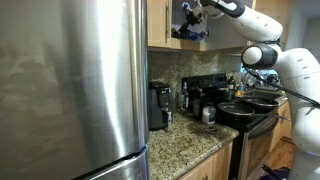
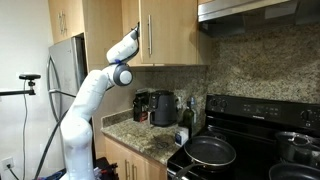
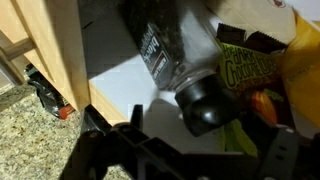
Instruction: Close the drawer of the air fryer, open the right upper cabinet door, remove the black bottle from the cabinet and put it on the countertop
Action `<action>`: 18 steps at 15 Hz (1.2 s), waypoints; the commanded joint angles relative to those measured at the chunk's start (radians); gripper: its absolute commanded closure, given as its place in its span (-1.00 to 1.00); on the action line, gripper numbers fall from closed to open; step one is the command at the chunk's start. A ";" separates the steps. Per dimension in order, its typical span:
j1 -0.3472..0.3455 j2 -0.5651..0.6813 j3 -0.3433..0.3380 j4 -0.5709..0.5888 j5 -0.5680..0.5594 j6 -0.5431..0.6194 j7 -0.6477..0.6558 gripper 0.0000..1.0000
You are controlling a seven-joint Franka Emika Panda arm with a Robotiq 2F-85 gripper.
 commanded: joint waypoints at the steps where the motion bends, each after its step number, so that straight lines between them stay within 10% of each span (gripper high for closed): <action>1: 0.022 0.073 -0.003 0.113 -0.034 -0.055 -0.028 -1.00; 6: 0.032 0.081 -0.001 0.158 -0.067 -0.123 -0.145 -1.00; 16: 0.082 0.044 -0.026 0.104 -0.241 0.198 -0.351 -1.00; 18: 0.086 0.097 -0.034 0.207 -0.220 0.116 -0.326 -1.00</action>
